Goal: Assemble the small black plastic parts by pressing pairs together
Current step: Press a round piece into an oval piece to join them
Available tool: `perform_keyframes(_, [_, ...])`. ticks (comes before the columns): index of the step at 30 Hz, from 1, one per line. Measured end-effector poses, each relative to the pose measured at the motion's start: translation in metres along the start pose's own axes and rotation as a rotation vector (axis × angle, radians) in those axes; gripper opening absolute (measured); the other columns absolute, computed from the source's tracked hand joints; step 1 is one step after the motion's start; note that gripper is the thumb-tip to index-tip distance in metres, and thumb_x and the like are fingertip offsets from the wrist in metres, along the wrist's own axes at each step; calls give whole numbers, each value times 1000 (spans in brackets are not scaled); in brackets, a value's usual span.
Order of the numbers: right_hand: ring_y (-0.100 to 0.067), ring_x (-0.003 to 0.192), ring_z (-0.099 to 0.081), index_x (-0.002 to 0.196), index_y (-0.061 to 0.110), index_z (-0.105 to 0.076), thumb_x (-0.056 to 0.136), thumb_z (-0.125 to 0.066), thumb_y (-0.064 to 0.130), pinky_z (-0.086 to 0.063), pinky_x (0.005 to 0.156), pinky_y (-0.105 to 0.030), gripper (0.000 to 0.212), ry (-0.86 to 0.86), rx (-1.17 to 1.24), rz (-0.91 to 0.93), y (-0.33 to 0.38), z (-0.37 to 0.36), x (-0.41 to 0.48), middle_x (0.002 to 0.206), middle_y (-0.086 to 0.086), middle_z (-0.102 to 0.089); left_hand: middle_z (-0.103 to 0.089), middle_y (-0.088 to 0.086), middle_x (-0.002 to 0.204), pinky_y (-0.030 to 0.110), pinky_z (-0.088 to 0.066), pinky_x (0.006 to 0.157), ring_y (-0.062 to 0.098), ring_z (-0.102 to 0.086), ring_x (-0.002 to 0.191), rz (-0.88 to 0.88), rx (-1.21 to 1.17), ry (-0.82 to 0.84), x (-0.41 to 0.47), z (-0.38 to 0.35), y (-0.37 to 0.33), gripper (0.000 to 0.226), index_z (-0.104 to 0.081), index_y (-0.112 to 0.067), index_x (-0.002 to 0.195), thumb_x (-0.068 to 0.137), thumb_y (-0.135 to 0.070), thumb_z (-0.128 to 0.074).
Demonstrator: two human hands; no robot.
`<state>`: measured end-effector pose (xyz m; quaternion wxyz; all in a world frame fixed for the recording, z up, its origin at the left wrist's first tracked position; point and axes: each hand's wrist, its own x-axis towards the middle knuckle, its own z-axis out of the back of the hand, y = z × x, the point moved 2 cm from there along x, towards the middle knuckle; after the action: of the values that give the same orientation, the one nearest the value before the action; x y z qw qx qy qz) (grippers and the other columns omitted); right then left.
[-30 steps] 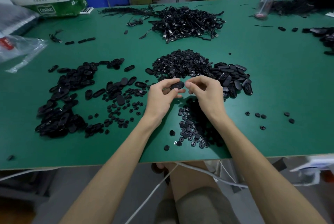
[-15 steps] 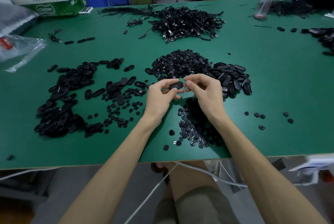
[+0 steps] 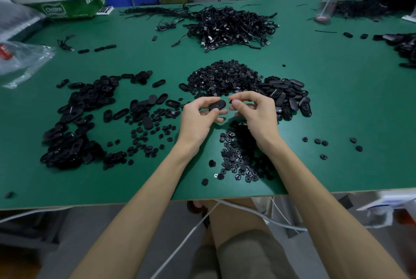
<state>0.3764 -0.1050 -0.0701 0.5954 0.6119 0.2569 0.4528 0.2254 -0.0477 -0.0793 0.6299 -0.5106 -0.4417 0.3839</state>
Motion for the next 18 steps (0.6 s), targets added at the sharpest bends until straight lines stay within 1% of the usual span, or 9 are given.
perform_keyframes(2, [-15, 81, -69, 93, 22, -78, 95, -71, 10, -56, 81, -37, 14, 11, -26, 1, 0, 0, 0, 86, -2, -76, -75, 12, 109, 27, -62, 75, 19, -78, 93, -2, -6, 1, 0, 0, 0, 27, -68, 1, 122, 96, 7, -62])
perform_keyframes(4, [-16, 78, -65, 93, 23, -78, 95, -72, 10, -55, 80, -38, 14, 27, -31, -4, 0, -1, -1, 85, -8, -75, -75, 12, 108, 27, -62, 75, 19, -78, 93, -4, -15, 1, 0, 0, -1, 27, -69, -1, 121, 96, 7, -63])
perform_keyframes(7, [-15, 77, -66, 94, 21, -79, 94, -73, 12, -56, 80, -37, 11, 23, -23, -17, 1, -1, -1, 84, -9, -76, -74, 11, 108, 29, -63, 77, 20, -78, 93, -7, -31, -1, -1, 1, -1, 27, -70, -2, 120, 95, 6, -64])
perform_keyframes(9, [-15, 78, -68, 97, 17, -78, 93, -74, 11, -56, 80, -35, 8, 21, -26, -16, 0, -2, -2, 83, -5, -76, -73, 8, 105, 29, -63, 76, 20, -78, 93, -4, -35, -3, -2, 1, -1, 27, -70, -1, 120, 95, 7, -65])
perform_keyframes(12, [-7, 77, -71, 96, 14, -77, 91, -76, 11, -56, 78, -24, 6, 10, -80, 19, 0, -3, -2, 77, 7, -76, -74, 8, 101, 28, -63, 75, 20, -78, 92, 10, -45, -3, -1, 1, -2, 24, -70, 0, 117, 94, 7, -66])
perform_keyframes(16, [-2, 73, -70, 91, 18, -77, 91, -76, 12, -54, 74, -20, 6, 13, -160, 63, 2, -4, -2, 75, 9, -75, -73, 9, 103, 25, -62, 73, 19, -79, 88, 22, -38, 7, -2, 0, -3, 23, -70, -2, 115, 93, 6, -67])
perform_keyframes(18, [2, 72, -67, 90, 20, -76, 91, -75, 12, -49, 71, -14, 9, 27, -198, 87, 3, -5, -2, 76, 11, -74, -71, 7, 106, 22, -60, 72, 18, -79, 85, 26, -24, 20, -2, -1, -4, 25, -69, -5, 117, 93, 4, -70])
